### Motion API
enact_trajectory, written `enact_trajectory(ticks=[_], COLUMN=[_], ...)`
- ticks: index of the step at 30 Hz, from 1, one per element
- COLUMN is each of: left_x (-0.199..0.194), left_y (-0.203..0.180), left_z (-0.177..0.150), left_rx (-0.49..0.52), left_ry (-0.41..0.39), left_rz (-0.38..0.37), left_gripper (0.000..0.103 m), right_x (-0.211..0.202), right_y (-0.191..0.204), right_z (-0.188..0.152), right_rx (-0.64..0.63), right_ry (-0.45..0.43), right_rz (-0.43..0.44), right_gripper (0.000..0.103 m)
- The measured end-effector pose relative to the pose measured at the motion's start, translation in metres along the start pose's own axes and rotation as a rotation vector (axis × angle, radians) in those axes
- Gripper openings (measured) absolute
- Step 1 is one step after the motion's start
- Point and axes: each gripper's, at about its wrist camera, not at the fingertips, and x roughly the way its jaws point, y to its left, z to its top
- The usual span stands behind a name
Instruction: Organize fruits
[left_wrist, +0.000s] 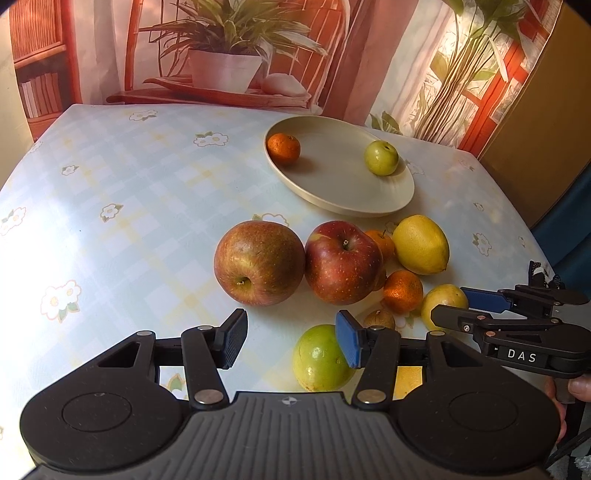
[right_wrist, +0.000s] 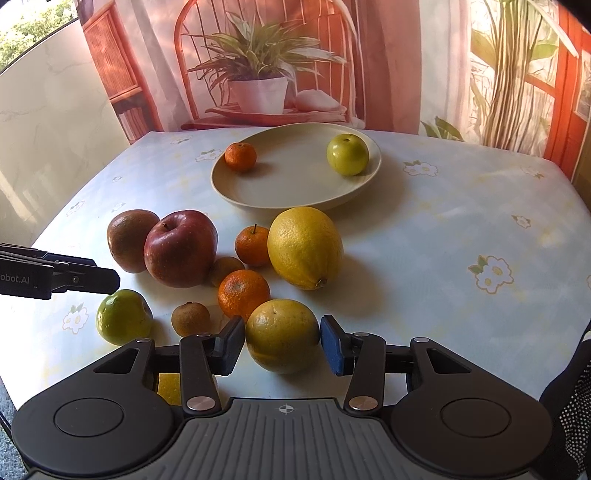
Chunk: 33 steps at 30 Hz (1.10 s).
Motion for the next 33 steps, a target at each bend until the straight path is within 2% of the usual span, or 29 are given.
enact_trajectory(ticks=[5, 17, 23, 33], left_x=[0.005, 0.011, 0.017, 0.026], left_y=[0.001, -0.002, -0.002, -0.004], left_z=[-0.004, -0.008, -0.009, -0.012], left_rx=[-0.027, -0.033, -0.031, -0.019], left_ry=[0.021, 0.058, 0.071, 0.088], left_rz=[-0.039, -0.073, -0.087, -0.127], left_gripper=[0.056, 0.057, 0.063, 0.06], right_x=[-0.001, -0.001, -0.002, -0.002], right_y=[0.001, 0.002, 0.001, 0.002], right_z=[-0.001, -0.001, -0.001, -0.001], right_rx=[-0.008, -0.007, -0.006, -0.006], right_ry=[-0.004, -0.005, -0.006, -0.007], right_rz=[-0.003, -0.004, -0.004, -0.005], right_gripper=[0.042, 0.041, 0.042, 0.041])
